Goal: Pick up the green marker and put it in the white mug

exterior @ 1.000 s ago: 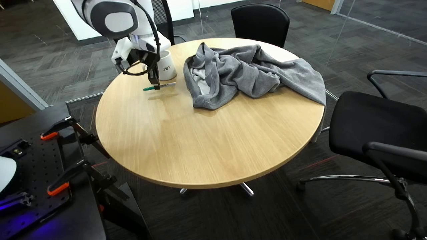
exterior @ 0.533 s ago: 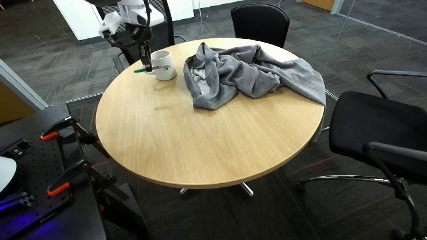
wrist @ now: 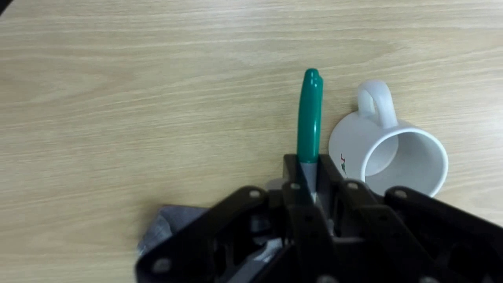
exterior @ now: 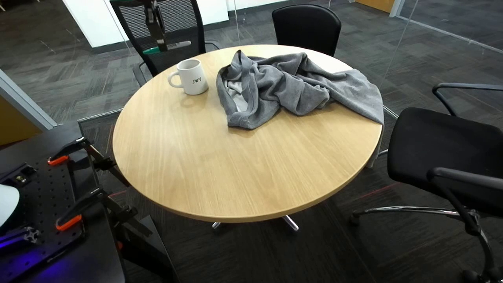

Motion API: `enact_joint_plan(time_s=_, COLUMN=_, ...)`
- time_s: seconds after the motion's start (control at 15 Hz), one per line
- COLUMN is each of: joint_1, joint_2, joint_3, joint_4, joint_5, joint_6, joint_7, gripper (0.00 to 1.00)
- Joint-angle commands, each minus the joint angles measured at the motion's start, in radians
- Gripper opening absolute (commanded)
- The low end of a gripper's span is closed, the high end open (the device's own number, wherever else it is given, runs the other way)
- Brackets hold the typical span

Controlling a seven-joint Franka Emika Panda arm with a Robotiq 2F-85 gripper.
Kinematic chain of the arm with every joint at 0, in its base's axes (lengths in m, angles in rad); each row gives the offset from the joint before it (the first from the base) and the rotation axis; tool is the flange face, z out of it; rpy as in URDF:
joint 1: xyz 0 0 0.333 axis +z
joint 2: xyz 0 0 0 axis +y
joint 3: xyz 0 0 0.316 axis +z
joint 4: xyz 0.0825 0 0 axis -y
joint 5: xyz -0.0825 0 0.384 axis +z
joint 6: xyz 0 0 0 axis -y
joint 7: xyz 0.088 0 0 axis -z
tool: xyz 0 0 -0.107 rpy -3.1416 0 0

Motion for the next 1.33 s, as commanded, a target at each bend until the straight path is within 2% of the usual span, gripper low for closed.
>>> enact_joint_plan(time_s=0.0, joint_1=-0.022, joint_2=-0.018, joint_3=0.021, joint_4=0.001, joint_5=-0.009, joint_6=-0.017, joint_7=0.018, gripper=0.14)
enact_joint_plan(time_s=0.27, joint_1=-0.024, joint_2=-0.036, joint_3=0.023, joint_4=-0.003, joint_5=-0.01, joint_6=-0.028, joint_7=0.021, gripper=0.14)
enact_joint_plan(time_s=0.33, joint_1=-0.034, joint_2=-0.019, joint_3=0.029, joint_4=0.008, joint_5=0.021, joint_6=-0.009, joint_7=-0.079, gripper=0.04)
enact_joint_plan(time_s=0.67, joint_1=-0.075, joint_2=0.004, joint_3=0.048, joint_4=0.004, joint_5=0.084, joint_6=0.12, joint_7=-0.442, gripper=0.04)
enact_joint_plan(time_s=1.0, joint_1=-0.13, joint_2=0.025, joint_3=0.084, joint_4=0.01, joint_5=0.201, joint_6=0.149, joint_7=-0.835, gripper=0.04)
enact_joint_plan(time_s=1.27, joint_1=-0.161, joint_2=0.045, joint_3=0.115, joint_4=0.011, joint_5=0.242, joint_6=0.193, joint_7=-1.107, gripper=0.04)
